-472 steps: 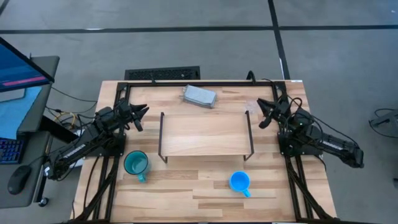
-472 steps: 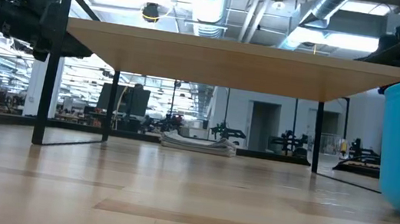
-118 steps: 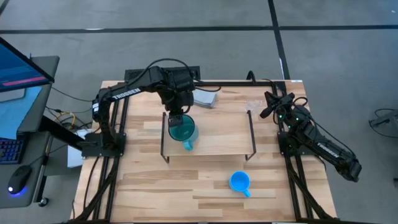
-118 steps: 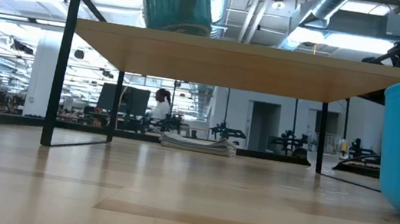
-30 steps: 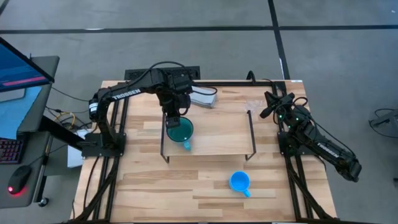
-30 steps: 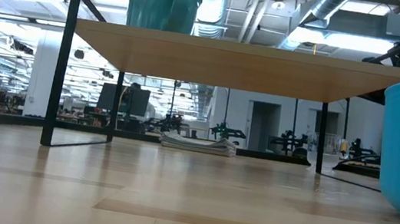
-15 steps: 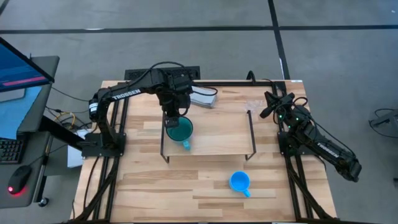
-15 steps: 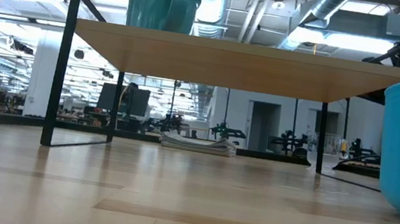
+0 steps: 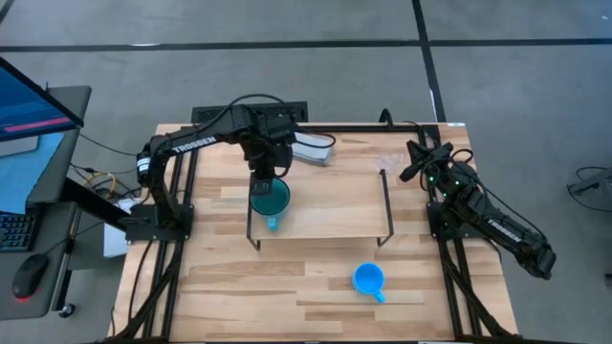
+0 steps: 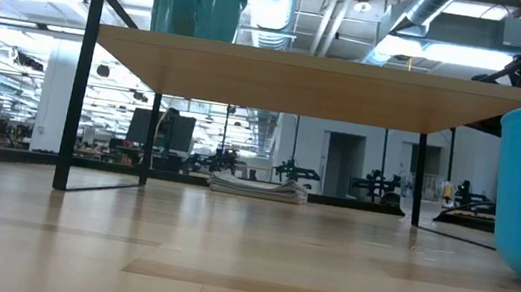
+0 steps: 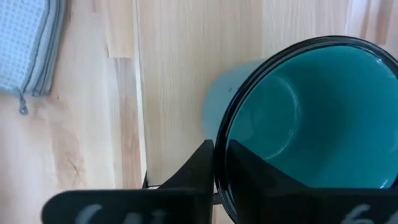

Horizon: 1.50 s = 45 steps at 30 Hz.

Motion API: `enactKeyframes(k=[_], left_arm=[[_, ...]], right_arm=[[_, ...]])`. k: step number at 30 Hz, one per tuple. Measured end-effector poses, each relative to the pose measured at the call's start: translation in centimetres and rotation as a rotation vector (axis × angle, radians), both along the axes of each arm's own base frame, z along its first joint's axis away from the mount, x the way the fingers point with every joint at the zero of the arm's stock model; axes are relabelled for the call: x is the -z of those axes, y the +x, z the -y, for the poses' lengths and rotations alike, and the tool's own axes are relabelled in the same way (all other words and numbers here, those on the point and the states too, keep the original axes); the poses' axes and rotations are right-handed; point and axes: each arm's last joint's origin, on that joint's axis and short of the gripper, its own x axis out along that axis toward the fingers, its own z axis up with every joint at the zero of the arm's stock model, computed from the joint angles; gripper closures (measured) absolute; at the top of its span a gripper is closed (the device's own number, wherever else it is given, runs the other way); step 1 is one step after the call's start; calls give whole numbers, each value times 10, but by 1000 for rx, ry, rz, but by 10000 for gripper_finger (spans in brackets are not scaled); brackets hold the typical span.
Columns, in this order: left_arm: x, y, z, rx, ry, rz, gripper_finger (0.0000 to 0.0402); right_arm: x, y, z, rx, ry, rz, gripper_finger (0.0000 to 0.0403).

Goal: Stack small to large cups/mugs on shelf
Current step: Put the blue mug on the shelf, then put the light blue mug on the shelf

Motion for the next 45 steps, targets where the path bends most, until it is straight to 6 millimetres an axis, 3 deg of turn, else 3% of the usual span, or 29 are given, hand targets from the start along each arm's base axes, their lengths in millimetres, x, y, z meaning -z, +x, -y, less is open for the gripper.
enactKeyframes(k=[10,22,29,38,45], left_arm=[[1,1,2,-6,18,-8,362],[2,1,2,23,17,-9,251],[0,0,2,23,16,-3,227],[-28,-4,3,-37,20,103,233],[-60,-32,-3,-118,140,189,235]], right_arm=[[0,0,0,0,0,0,340],[0,0,0,0,0,0,340],[0,0,0,1,-5,-7,340],[0,0,0,2,-6,-8,340],[0,0,0,2,-6,-8,340]])
